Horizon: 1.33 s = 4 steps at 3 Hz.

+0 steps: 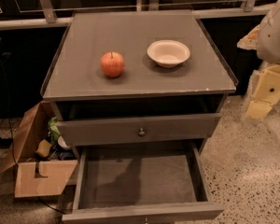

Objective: Place apple into middle drawer

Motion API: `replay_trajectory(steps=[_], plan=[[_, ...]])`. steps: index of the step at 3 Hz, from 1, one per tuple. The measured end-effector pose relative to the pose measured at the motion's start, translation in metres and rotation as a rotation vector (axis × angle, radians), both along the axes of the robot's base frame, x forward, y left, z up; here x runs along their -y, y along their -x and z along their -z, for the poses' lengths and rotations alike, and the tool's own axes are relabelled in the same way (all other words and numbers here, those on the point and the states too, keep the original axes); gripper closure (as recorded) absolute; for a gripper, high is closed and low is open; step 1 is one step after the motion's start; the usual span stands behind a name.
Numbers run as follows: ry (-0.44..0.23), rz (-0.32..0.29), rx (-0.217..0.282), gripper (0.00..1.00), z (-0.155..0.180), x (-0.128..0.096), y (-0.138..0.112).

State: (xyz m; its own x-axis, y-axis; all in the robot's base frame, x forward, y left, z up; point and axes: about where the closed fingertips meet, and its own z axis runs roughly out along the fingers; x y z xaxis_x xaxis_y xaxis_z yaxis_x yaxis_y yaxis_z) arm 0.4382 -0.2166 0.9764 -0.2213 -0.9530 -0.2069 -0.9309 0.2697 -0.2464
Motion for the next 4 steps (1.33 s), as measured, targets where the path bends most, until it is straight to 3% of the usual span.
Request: replay_trajectory(steps=[1,3,4], plan=[[0.000,-0.003,0.004,0.00,-0.001,-0.001,0.000],[-0.009,-0.155,-0.005,0.00,-0.005,-0.062,-0.023],[-0.010,-0.163,0.002,0.00,-0.007,-0.067,-0.024]])
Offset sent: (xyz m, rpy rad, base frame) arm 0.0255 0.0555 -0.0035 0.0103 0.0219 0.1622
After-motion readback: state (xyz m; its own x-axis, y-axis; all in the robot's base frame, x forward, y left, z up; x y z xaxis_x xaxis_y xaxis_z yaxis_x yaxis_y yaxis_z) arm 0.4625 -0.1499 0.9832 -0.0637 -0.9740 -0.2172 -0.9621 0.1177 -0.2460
